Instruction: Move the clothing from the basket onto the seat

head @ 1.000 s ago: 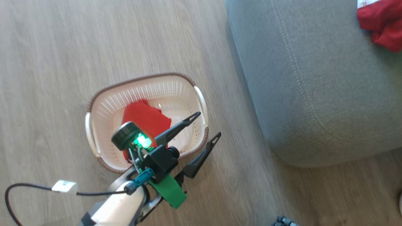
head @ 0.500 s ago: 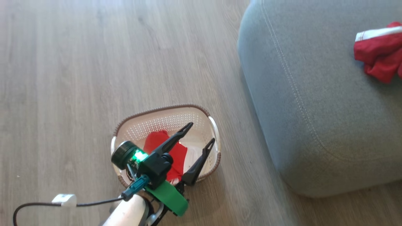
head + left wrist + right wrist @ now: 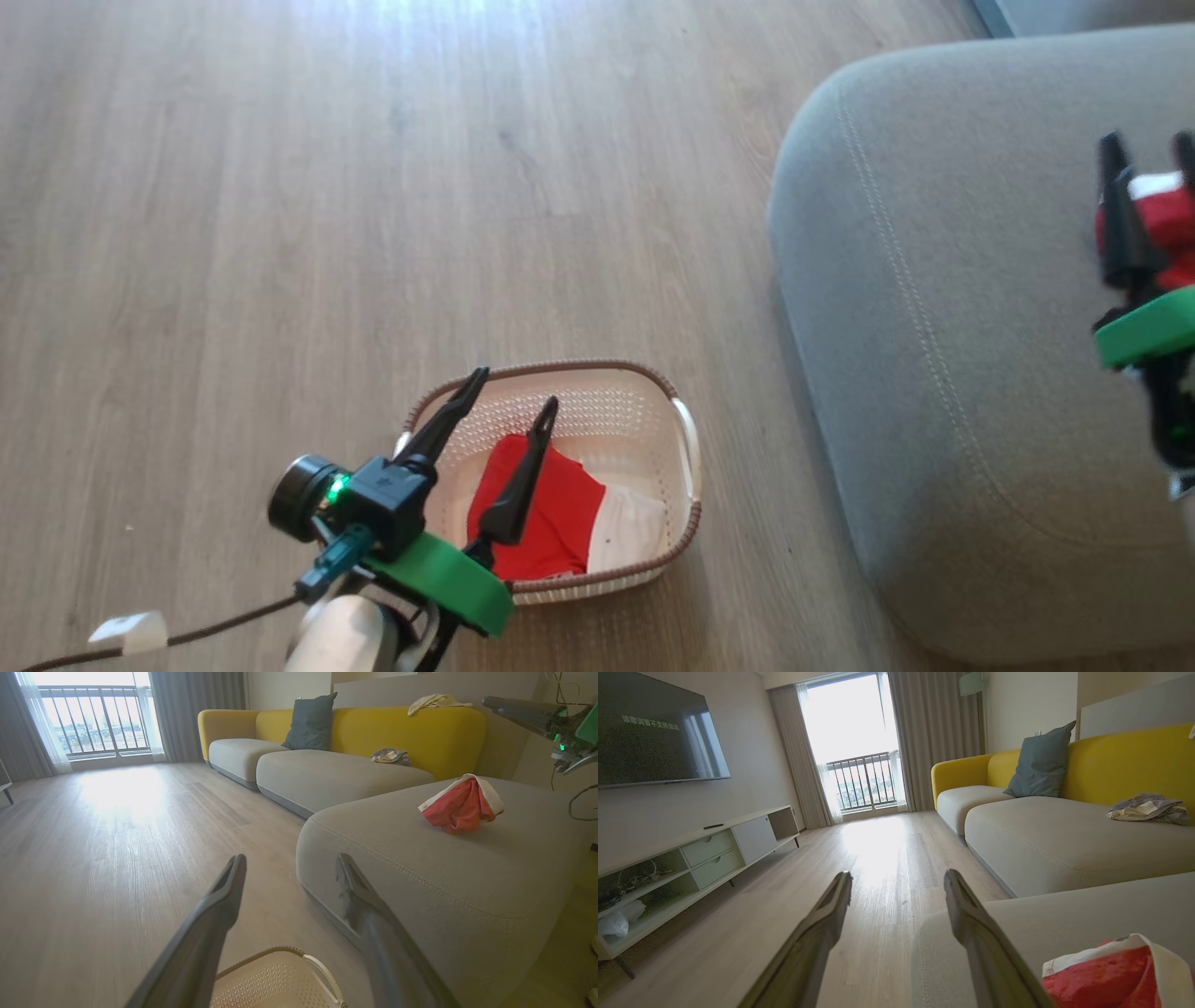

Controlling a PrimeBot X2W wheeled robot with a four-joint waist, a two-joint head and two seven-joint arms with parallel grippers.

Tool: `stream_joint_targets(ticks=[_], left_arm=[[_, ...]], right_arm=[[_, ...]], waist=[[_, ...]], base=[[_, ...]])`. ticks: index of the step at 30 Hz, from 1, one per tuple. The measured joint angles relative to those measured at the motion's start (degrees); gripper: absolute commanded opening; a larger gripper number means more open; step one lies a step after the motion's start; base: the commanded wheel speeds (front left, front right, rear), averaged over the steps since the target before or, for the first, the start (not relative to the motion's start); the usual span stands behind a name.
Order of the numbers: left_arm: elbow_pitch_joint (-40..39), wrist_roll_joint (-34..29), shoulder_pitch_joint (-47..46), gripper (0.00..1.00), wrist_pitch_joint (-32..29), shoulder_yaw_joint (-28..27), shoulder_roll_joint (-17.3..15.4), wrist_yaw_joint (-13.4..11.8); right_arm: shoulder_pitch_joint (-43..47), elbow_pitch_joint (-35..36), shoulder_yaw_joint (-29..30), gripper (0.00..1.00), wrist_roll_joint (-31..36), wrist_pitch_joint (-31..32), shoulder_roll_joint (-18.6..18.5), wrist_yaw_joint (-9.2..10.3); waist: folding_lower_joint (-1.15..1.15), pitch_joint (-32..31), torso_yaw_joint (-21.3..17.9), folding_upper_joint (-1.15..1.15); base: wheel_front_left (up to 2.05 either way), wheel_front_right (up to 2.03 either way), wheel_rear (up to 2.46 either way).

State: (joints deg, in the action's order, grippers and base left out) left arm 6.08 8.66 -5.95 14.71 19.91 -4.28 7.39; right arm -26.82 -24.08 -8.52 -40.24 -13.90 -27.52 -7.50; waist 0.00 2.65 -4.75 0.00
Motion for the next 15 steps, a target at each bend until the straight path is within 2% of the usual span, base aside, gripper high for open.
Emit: stream_joint_targets(ticks=[4,7,13,15], left_arm=[[0.0,-0.6,0.6,1.00,0.0,-2.6,0.6,-1.1],[-0.3,-0.8,1.2,1.00,0.0,-5.5,0.9,-3.1],[-1.1,-1.8,2.3,1.00,0.0,-9.3,1.1,-6.8],[-1.1,-1.7,2.9,1.00,0.0,-9.5,1.1,-7.1]], right_arm=[[2.4,2.8,-0.9,1.00,0.7,-0.4,1.2,0.00],[4.6,5.8,-1.5,1.00,2.9,-0.6,2.6,0.00],[10.8,10.9,-1.2,1.00,6.2,-0.6,7.8,0.00],[13.2,11.9,-1.0,1.00,7.2,-0.6,9.4,0.00]], waist=[[0.00,-0.9,1.4,0.00],[0.00,-1.6,2.8,0.00],[0.00,-2.6,5.0,0.00],[0.00,-2.8,5.6,0.00]], base=[[0.00,0.00,0.00],[0.00,0.00,0.00],[0.00,0.00,0.00],[0.00,0.00,0.00]])
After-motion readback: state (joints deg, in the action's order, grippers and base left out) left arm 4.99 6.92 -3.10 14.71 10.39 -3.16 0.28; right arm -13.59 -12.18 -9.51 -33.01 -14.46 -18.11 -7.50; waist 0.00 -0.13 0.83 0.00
